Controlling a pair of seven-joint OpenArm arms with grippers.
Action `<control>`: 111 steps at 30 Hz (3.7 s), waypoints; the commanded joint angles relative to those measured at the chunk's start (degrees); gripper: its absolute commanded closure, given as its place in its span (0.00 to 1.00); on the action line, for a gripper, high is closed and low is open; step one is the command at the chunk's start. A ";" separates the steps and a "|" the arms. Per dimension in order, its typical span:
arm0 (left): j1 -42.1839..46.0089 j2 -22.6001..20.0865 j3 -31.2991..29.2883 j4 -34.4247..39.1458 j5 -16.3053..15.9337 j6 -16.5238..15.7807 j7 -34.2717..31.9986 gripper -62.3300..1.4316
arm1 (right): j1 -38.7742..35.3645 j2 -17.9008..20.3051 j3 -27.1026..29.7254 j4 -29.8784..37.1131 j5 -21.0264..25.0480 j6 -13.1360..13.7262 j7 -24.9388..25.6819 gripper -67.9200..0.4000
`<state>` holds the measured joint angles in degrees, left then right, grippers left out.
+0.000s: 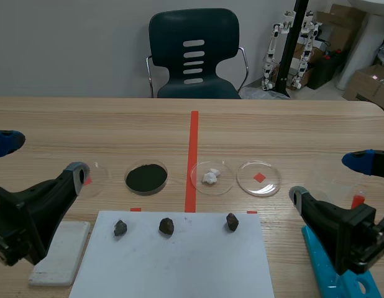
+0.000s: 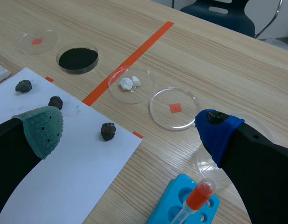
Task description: Pick up the left mineral with the left hand
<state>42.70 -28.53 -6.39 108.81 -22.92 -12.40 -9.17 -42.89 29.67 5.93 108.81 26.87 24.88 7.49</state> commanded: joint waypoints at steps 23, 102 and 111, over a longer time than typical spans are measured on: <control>-36.85 0.33 31.19 -4.15 -4.61 43.60 66.07 0.00 | 0.04 0.17 0.44 1.16 0.61 0.04 1.03 0.13; -59.23 17.22 37.99 -43.21 -1.29 44.81 73.26 0.83 | 0.04 0.17 0.44 1.16 0.61 0.04 1.03 0.13; -59.12 15.85 37.81 -42.18 -1.53 44.81 73.22 0.84 | 0.04 0.17 0.44 1.16 0.61 0.04 1.03 0.13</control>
<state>-15.75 -11.79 31.51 65.23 -24.51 32.45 64.23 -42.89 29.67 5.91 108.81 26.87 24.88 7.49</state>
